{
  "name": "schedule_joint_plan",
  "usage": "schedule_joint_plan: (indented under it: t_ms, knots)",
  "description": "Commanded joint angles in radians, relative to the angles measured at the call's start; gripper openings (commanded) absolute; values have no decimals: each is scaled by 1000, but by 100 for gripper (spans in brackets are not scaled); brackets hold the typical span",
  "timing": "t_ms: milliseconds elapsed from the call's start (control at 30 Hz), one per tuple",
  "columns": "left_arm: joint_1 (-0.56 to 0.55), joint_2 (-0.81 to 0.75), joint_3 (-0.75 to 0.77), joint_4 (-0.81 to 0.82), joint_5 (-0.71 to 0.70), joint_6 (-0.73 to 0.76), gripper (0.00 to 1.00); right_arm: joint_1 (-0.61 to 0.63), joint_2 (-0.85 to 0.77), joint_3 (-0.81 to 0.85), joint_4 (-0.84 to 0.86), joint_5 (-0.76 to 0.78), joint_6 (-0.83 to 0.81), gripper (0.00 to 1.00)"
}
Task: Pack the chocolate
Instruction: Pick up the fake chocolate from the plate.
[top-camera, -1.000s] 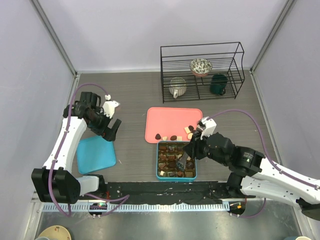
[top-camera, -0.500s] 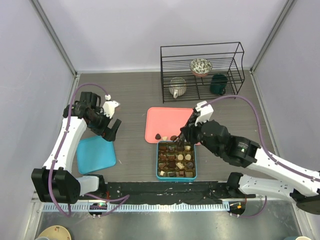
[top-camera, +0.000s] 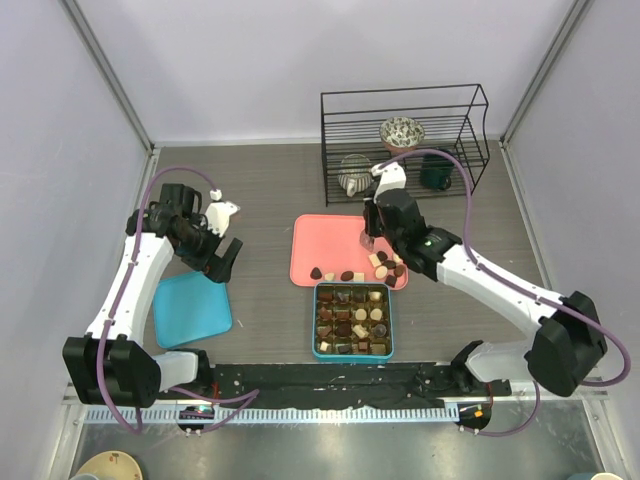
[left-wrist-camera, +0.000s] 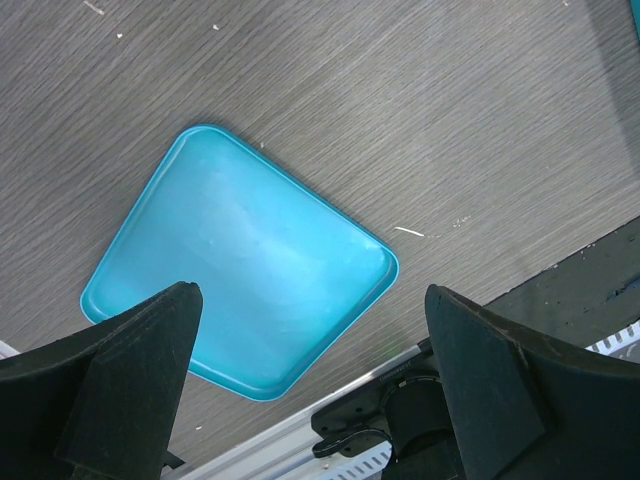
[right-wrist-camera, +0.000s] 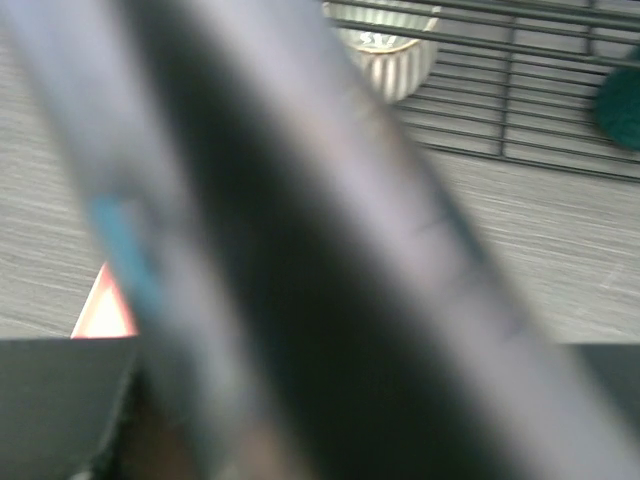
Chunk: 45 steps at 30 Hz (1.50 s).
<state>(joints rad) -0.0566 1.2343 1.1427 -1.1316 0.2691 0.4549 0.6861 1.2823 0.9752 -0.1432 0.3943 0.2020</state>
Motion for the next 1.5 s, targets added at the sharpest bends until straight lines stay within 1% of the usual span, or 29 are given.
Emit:
schedule_joint_plan:
  t_ms: [0, 133, 200, 400, 633, 1033, 1267, 1467]
  knots:
    - [6, -27, 35, -5, -5, 19, 100, -6, 18, 11, 137, -43, -12, 34]
    - [4, -24, 37, -7, -2, 19, 100, -19, 45, -4, 172, -54, 1, 37]
    - [4, -25, 42, -8, 1, 18, 100, -22, 52, -19, 188, -51, 8, 41]
    - [4, -24, 43, -16, 2, 24, 100, -31, 55, -72, 228, -25, 27, 43]
    - [4, -22, 49, -20, 1, 27, 100, -33, 11, -112, 228, 34, 31, 44]
    - [4, -18, 54, -31, 18, 30, 100, -33, -83, -201, 194, 48, 66, 44]
    - [4, -16, 63, -34, 21, 31, 100, -33, -100, -219, 188, 52, 59, 44]
    - [4, -21, 61, -36, 15, 33, 100, -33, -55, -179, 166, 46, 34, 44]
